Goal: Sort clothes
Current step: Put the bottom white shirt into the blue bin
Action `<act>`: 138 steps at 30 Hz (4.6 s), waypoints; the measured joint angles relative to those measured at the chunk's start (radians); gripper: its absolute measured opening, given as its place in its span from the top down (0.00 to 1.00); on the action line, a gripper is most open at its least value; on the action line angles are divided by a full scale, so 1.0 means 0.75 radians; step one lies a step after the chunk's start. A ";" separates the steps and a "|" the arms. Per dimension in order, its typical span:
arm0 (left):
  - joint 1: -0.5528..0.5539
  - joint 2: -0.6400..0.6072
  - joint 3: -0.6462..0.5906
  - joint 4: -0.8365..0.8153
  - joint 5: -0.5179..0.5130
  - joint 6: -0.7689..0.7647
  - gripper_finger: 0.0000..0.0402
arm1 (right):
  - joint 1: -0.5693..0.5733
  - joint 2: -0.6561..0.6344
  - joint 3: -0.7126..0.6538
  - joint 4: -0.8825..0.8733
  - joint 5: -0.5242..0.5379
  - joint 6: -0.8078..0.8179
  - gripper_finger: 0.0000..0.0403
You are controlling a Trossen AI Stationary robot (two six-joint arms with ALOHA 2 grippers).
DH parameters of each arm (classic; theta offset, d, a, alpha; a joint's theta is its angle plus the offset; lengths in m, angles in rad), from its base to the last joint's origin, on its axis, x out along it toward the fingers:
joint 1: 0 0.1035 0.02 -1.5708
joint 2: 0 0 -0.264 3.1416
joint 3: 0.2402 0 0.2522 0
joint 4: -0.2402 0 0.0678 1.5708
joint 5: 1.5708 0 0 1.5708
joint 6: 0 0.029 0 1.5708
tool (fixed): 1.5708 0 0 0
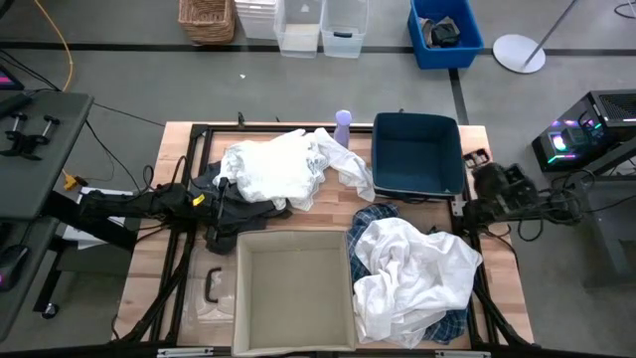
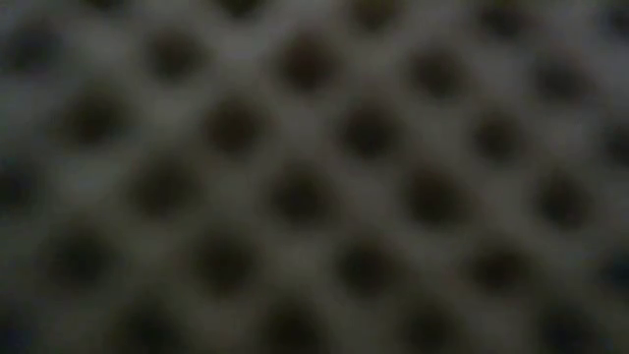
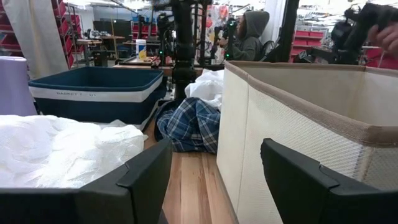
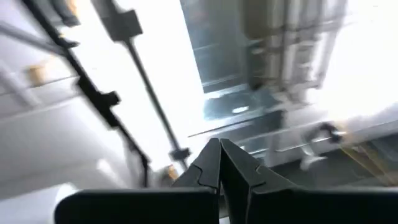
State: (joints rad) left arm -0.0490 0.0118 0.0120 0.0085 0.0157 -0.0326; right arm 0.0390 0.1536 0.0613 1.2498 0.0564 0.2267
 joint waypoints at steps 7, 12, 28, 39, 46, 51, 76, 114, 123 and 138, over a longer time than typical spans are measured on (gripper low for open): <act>0.000 0.000 0.000 -0.001 -0.002 0.000 0.42 | 0.056 0.414 0.537 -0.511 -0.408 0.165 1.00; 0.000 0.000 0.000 -0.001 -0.002 0.000 0.42 | 0.123 0.707 0.898 -1.192 -0.776 0.415 1.00; 0.000 0.000 0.000 -0.001 -0.001 -0.001 0.42 | 0.392 1.442 1.743 -2.983 -0.607 0.777 1.00; 0.000 0.000 0.000 -0.001 -0.001 0.000 0.42 | 0.497 1.694 1.883 -3.260 -0.280 1.031 0.98; 0.000 0.000 0.000 -0.001 -0.001 -0.001 0.42 | 0.543 1.737 1.883 -3.230 -0.393 1.049 0.70; 0.000 0.000 0.000 -0.001 -0.001 0.000 0.42 | 0.690 1.776 1.883 -3.201 -0.339 0.857 0.44; 0.000 0.000 0.000 -0.001 0.000 0.000 0.42 | 0.738 2.238 1.886 -3.349 0.028 0.304 0.88; 0.000 0.004 0.000 -0.001 -0.001 0.000 0.42 | 0.087 1.548 2.996 -3.474 1.398 0.048 1.00; 0.000 0.004 0.000 -0.001 -0.001 -0.001 0.42 | 0.071 1.745 2.987 -3.760 1.102 0.203 1.00; 0.000 0.004 0.000 -0.001 -0.001 0.000 0.42 | -0.378 1.694 2.976 -3.752 1.559 0.565 1.00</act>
State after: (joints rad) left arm -0.0490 0.0147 0.0120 0.0073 0.0151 -0.0327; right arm -0.2442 1.4237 2.2932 -1.5644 1.2256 0.6506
